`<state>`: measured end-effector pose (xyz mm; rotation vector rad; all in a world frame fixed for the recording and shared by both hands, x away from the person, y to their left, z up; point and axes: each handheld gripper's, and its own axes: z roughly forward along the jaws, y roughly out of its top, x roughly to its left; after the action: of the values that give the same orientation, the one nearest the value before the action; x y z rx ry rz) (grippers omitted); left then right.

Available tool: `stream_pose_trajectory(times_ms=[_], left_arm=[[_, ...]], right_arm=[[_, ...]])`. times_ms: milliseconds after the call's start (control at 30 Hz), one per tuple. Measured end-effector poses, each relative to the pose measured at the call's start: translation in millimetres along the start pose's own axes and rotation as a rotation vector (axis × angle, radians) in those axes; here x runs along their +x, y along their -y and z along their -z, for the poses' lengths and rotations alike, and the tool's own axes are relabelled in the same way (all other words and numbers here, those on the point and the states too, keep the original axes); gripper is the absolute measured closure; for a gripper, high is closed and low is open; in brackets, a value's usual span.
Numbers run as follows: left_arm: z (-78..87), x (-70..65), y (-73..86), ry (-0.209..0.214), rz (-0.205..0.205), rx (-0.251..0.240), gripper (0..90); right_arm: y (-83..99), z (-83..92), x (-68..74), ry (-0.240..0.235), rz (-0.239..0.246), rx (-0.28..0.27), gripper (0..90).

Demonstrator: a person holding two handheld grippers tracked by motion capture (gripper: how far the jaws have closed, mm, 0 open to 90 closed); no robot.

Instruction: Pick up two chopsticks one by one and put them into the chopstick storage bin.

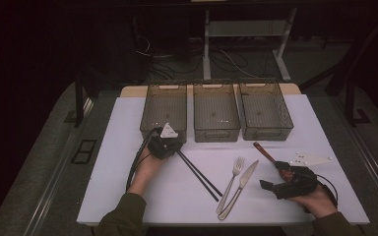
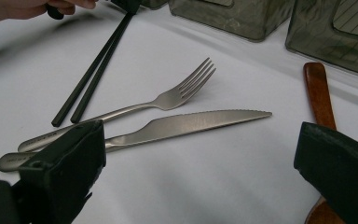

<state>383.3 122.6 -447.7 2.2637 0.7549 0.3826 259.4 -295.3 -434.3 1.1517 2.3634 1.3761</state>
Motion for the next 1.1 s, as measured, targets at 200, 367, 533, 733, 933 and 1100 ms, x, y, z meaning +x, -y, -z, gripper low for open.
stream_pose_trajectory(times_ms=[200,367,533,733,933,1100], left_arm=[[2.6,-1.1,0.5,-0.005,-0.014,0.014,89.3],[5.6,-1.4,1.2,-0.006,-0.023,0.024,89.3],[8.6,-1.7,2.8,-0.007,-0.034,0.035,89.4],[14.0,-1.5,5.9,-0.001,-0.03,0.04,89.4],[17.4,-0.6,9.2,-0.003,-0.029,0.057,89.4],[21.2,0.2,11.2,-0.006,-0.025,0.063,89.4]], right_arm=[[0.1,-0.2,-0.2,0.002,0.004,0.001,2.4],[0.1,-0.1,-0.4,0.001,0.009,-0.001,2.4],[0.1,0.0,-0.1,0.001,0.006,0.001,2.5],[0.1,0.1,-0.2,0.002,0.005,0.001,2.4],[0.1,0.1,-0.2,0.003,0.005,0.002,2.4],[0.1,0.3,-0.2,0.003,0.007,0.001,2.4]])
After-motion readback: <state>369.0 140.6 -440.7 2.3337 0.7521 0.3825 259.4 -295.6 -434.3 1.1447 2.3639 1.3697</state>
